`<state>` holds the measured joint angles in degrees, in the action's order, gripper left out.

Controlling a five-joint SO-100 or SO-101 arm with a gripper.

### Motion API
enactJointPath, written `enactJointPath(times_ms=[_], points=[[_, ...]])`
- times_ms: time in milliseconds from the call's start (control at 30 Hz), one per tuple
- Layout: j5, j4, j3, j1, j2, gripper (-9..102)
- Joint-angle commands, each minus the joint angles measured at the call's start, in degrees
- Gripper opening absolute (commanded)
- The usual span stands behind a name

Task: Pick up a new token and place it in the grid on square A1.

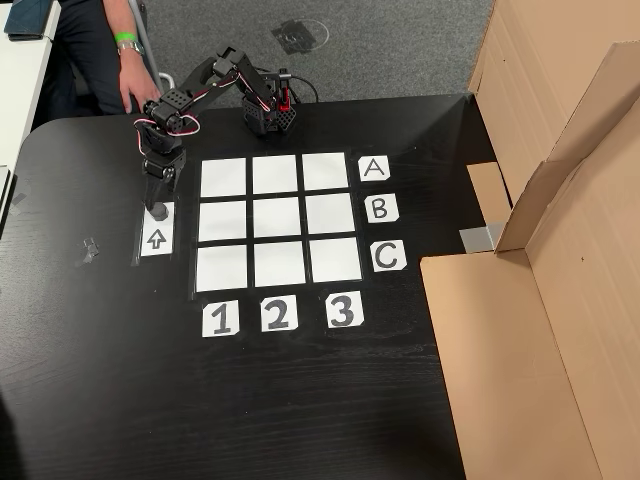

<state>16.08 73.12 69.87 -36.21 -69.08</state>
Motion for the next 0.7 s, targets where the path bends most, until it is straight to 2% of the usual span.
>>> enactJointPath(times_ms=[0,300,667], points=[[1.9,0.8,1.6,-0.7,-1.0,31],[7.3,2.2,9.7,-2.2,-4.8,31],[10.5,2.3,9.6,-3.4,-4.5,31]])
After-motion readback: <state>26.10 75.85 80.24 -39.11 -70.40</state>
